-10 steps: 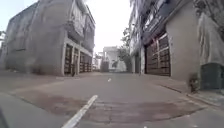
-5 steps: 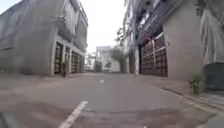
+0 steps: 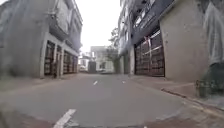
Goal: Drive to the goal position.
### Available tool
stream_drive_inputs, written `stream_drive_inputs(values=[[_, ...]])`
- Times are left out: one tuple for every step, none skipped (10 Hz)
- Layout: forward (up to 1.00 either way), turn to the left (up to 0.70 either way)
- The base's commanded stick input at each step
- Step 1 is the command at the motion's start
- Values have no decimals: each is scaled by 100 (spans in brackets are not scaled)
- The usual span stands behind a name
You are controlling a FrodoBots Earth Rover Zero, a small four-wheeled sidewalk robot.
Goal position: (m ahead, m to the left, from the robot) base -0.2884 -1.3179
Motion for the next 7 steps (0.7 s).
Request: stream_drive_inputs(values=[[85,0],[85,0],[85,0],[85,0],[85,0],[85,0],[85,0]])
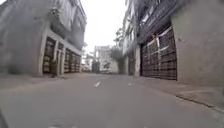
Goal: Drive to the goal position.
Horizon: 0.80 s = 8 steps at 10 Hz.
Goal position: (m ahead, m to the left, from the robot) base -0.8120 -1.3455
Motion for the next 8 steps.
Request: stream_drive_inputs(values=[[85,0],[85,0],[85,0],[85,0],[85,-5],[85,-18],[85,-30],[85,-34]])
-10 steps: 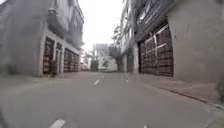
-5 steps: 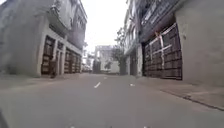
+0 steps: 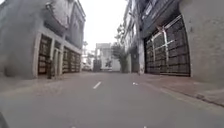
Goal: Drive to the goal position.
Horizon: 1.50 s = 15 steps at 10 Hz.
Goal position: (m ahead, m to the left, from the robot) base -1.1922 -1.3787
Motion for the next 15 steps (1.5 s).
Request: stream_drive_inputs(values=[[85,-34],[85,-34],[85,-34],[85,-34],[85,-25],[85,-16],[85,-7],[85,-2],[85,0],[85,0],[85,0],[85,0],[85,0],[85,0],[85,0]])
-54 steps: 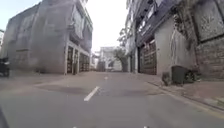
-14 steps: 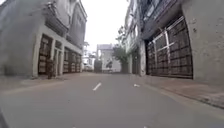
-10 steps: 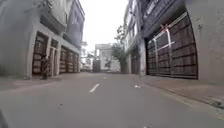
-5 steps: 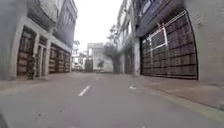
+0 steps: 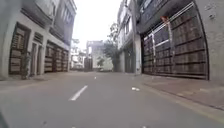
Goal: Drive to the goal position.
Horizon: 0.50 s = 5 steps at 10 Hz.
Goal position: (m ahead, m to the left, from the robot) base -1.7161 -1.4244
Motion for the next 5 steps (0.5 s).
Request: stream_drive_inputs(values=[[85,0],[85,0],[85,0],[85,0],[84,-4]])
